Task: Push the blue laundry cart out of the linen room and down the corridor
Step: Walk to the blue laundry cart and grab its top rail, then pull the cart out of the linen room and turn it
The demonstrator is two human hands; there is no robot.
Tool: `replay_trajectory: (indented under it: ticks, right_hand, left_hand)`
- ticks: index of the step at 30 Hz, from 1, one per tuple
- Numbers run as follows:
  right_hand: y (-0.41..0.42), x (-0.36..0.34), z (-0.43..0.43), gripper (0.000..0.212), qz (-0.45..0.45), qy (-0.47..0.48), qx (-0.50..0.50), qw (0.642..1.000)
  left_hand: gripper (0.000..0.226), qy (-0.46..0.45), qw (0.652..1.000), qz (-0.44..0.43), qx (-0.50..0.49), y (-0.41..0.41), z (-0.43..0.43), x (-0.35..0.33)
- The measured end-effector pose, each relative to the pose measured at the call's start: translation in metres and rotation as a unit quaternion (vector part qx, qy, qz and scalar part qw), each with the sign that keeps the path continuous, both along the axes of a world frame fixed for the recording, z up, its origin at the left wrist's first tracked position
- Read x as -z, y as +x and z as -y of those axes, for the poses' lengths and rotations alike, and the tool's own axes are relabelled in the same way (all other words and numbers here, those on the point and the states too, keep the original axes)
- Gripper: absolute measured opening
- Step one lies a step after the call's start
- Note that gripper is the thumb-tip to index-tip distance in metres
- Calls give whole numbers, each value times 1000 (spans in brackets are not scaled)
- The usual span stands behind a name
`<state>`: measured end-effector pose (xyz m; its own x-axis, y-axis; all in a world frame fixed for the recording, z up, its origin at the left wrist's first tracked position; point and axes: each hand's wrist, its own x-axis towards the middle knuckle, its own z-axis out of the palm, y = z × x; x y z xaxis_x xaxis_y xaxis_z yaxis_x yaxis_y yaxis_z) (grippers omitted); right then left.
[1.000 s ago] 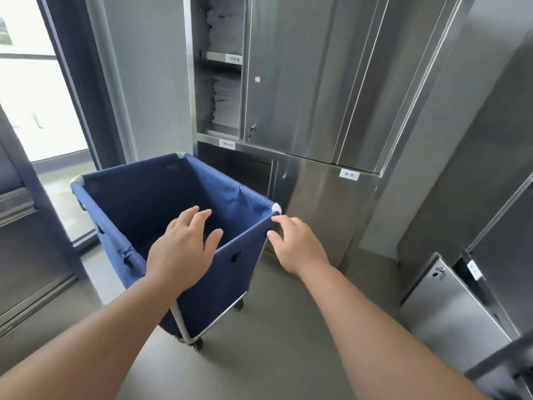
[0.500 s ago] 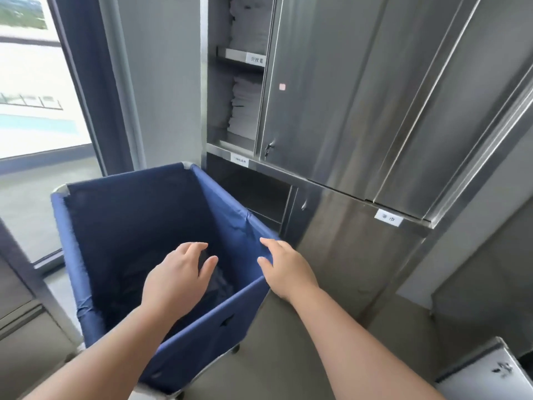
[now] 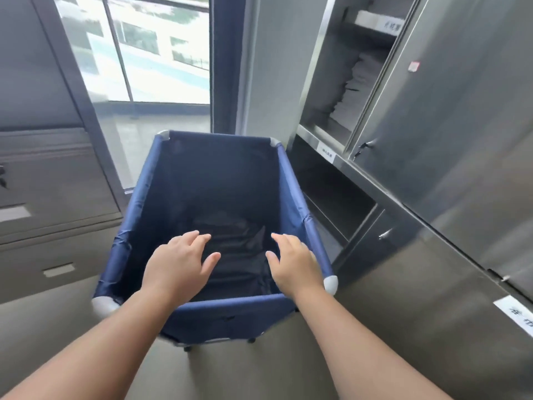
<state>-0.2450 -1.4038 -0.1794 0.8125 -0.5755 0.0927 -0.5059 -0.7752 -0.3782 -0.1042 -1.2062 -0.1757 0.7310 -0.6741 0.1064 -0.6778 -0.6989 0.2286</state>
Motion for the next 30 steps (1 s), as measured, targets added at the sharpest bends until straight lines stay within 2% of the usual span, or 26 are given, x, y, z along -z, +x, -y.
replay_trajectory:
  ticks: [4, 9, 15, 18, 22, 27, 30]
  right_hand:
    - [-1, 21, 11, 51, -18, -16, -32, 999]
    - [9, 56, 7, 56, -32, -39, -55, 997]
    - [27, 107, 2, 62, -65, -29, -58, 996]
    - [33, 131, 6, 67, -96, -29, -83, 992]
    - [35, 152, 13, 70, -115, -1, -60, 992]
    - [30, 174, 18, 77, -137, 40, -63, 988]
    - [27, 184, 16, 81, -156, -19, -86, 984]
  left_hand:
    - [62, 41, 998, -2, -46, -8, 3, 27]
    - [65, 85, 995, -9, -55, -4, 2, 74]
    - [73, 127, 988, -24, -88, 12, -1, 129]
    - [76, 148, 985, -38, -75, 20, 0, 152]
    - [81, 168, 981, -63, -69, 23, 0, 172]
    - [96, 138, 983, -115, -34, 26, 2, 185]
    - [104, 139, 983, -120, 13, 30, -3, 190]
